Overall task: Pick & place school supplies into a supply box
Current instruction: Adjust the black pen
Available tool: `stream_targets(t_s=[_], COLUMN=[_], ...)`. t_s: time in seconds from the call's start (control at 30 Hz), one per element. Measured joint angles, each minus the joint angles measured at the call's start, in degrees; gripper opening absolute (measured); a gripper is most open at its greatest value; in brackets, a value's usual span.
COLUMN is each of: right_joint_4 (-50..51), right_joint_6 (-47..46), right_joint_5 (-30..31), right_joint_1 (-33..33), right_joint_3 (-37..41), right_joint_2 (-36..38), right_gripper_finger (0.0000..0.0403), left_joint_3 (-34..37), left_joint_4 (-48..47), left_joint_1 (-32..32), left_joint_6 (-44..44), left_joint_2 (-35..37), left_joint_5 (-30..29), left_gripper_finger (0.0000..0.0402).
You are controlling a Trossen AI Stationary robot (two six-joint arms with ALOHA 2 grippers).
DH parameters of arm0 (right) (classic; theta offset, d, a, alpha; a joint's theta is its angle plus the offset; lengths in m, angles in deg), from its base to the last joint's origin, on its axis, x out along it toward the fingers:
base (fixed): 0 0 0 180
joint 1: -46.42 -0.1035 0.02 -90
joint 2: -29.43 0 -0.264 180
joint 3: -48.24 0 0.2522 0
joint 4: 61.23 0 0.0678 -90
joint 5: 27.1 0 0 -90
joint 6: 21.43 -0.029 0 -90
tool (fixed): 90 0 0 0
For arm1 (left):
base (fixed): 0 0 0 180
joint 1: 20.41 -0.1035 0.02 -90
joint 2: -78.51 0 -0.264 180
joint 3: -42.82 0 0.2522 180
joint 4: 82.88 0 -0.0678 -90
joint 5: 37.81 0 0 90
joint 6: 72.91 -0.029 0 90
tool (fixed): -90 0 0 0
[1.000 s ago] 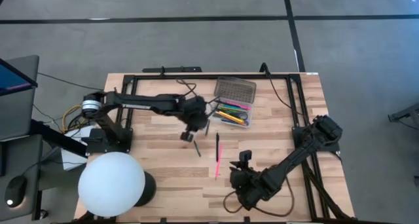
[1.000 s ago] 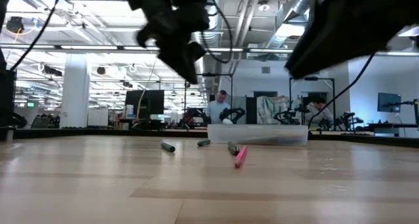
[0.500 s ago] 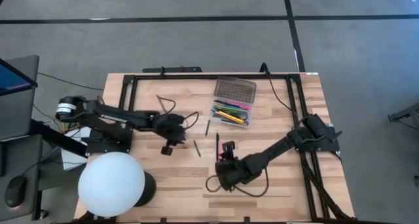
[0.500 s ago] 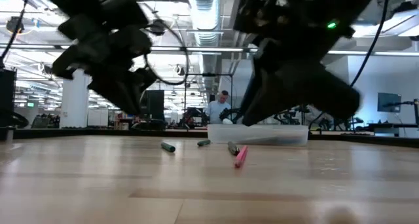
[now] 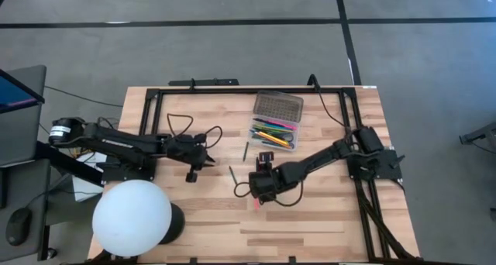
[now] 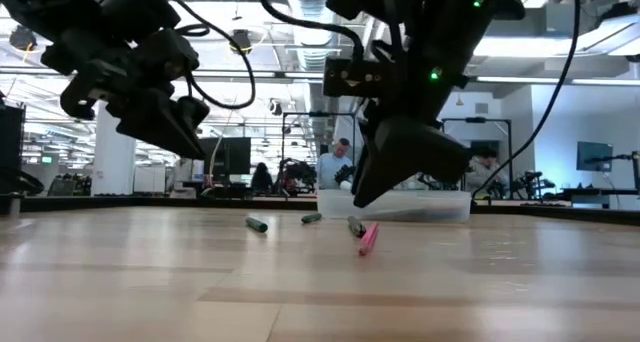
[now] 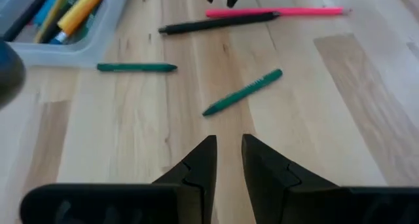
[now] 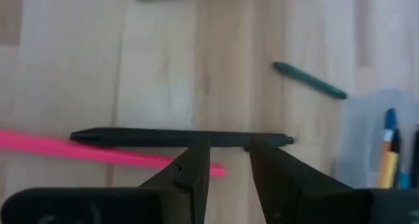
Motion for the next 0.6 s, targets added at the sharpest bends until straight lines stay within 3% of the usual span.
stream_targets(t_s=[0.13,0.6], right_joint_4=[1.98,1.35], right_joint_6=[-0.06,0.17], right_joint_5=[-2.85,-2.77], right_joint_1=[0.54,1.13], right_joint_3=[0.0,0.0], right_joint_2=[-0.13,-0.17], right_gripper_finger=[0.0102,0.0102], left_joint_3=[0.0,0.0], left_joint_4=[-0.85,-0.93], left_joint_1=[1.53,3.62], left_joint_6=[0.86,0.55], left_joint_2=[0.02,0.02], left_joint_5=[-0.03,-3.42], left_gripper_finger=[0.0067,0.0067])
